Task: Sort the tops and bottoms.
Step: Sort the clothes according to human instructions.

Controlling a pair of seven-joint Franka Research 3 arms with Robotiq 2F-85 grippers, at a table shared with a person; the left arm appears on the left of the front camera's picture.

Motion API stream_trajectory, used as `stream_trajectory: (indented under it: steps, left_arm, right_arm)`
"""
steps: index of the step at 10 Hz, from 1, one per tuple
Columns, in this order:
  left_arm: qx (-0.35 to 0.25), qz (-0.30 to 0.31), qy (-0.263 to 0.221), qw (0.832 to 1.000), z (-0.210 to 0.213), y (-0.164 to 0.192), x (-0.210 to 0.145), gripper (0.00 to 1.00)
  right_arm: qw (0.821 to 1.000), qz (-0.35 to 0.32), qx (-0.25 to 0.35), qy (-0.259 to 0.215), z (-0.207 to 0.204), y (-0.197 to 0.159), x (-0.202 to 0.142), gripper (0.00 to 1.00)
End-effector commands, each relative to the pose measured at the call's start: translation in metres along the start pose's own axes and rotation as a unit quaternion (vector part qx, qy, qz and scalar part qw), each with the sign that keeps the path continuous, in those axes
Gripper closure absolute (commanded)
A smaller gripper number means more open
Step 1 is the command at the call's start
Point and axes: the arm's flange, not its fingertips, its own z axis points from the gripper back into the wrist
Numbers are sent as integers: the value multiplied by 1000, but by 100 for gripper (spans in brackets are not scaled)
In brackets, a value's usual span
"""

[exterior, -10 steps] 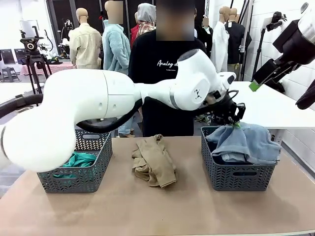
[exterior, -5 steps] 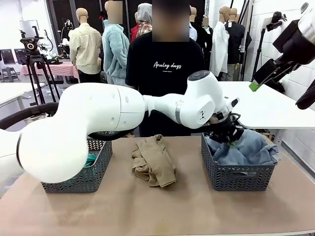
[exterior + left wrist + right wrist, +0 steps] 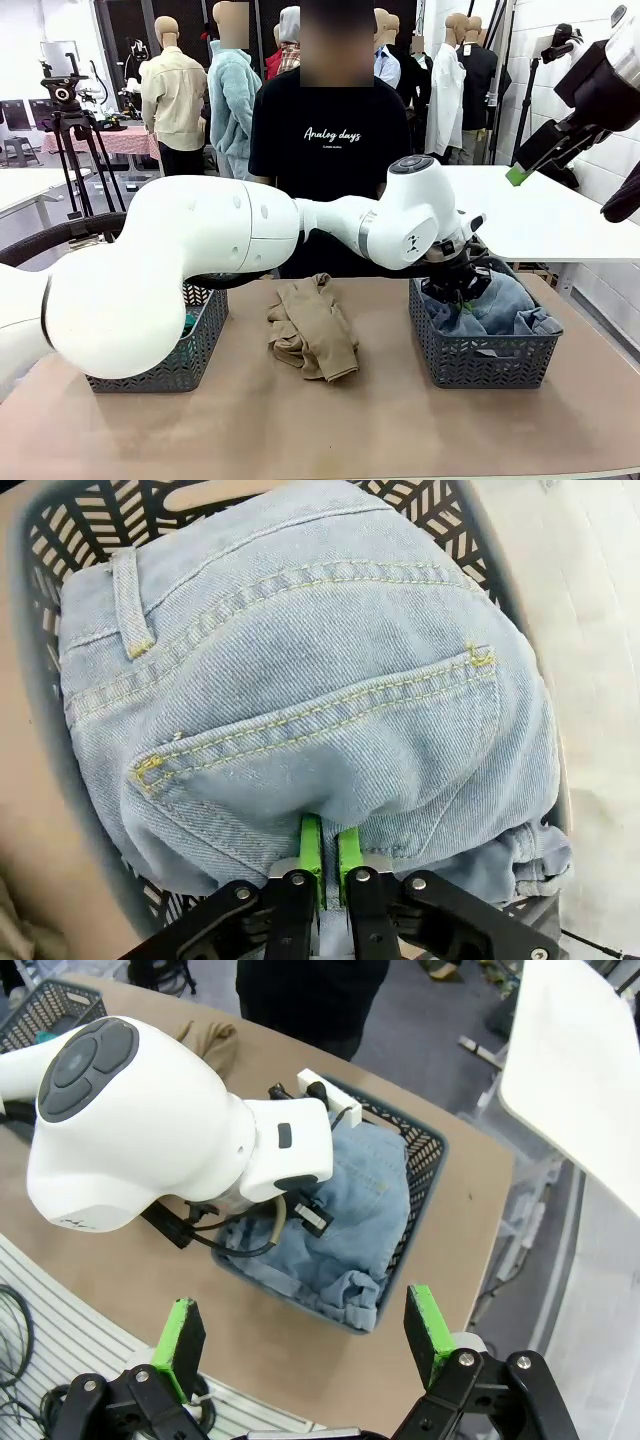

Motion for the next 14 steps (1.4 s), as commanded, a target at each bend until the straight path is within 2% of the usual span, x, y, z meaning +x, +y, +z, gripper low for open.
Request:
stream_trajectory:
  steps: [1,2,5,7,8,11,12,13,14]
  left_arm:
    - [24,14,-6,1000,12,-1,15,100]
    - [33,23,-9,999,22,-1,20,100]
    - [65,40,-16,997,49,0,32,43]
    - [63,46,-24,997,57,4,38,5]
    - [54,50,-26,997,64,4,40,0]
    - [9,74,-17,997,87,8,49,0]
    - [-27,126,8,992,94,20,60,0]
    - [26,51,-25,998,78,9,43,0]
    - [26,51,-25,998,78,9,43,0]
  right_arm:
    - [1000,1,-5,5,-1,1,0,0]
    - [1000,1,-5,5,-1,1,0,0]
    - [1000,1,-5,5,-1,1,0,0]
    - [1000,1,-5,5,-1,1,0,0]
    - [1000,1,-5,5,-1,1,0,0]
    - [1000,1,-5,5,-1,1,0,0]
    - [1000,1,-5,5,-1,1,0,0]
    - [1000,1,-5,5,-1,1,0,0]
    - [1000,1,-5,5,-1,1,0,0]
